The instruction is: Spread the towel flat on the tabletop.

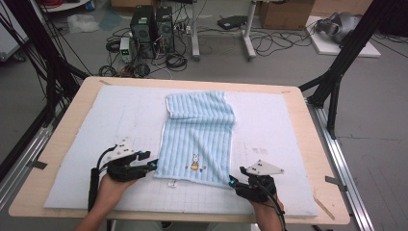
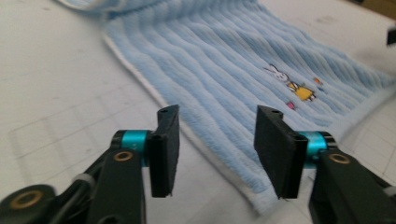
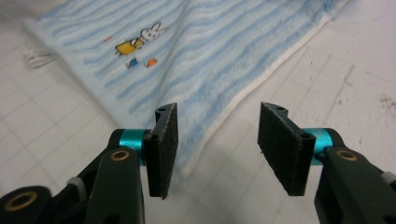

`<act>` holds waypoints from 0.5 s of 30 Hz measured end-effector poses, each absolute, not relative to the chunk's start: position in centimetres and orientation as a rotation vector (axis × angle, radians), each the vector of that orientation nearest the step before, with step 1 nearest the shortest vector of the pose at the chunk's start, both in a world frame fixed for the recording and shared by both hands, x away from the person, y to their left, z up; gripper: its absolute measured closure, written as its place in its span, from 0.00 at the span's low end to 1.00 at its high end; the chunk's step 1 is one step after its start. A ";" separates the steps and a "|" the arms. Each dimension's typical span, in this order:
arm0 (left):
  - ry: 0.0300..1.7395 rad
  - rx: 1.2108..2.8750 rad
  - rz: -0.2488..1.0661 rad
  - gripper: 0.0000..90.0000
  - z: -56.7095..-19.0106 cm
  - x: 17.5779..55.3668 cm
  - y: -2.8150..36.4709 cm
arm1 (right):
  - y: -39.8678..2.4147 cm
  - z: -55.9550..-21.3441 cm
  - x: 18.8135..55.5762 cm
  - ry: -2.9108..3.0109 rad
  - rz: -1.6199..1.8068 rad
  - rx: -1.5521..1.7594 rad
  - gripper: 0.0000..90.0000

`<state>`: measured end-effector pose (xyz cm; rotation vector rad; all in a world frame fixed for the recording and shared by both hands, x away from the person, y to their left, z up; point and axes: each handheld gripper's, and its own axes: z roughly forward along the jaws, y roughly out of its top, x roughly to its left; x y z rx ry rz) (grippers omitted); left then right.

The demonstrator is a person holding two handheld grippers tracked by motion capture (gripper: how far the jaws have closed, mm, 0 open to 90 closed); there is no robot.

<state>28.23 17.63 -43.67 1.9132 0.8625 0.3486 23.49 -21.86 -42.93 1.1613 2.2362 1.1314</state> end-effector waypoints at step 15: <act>0.796 2.099 0.387 0.93 -45.0 29.2 14.6 | -18.9 -44.6 27.3 2.362 1.042 1.117 0.81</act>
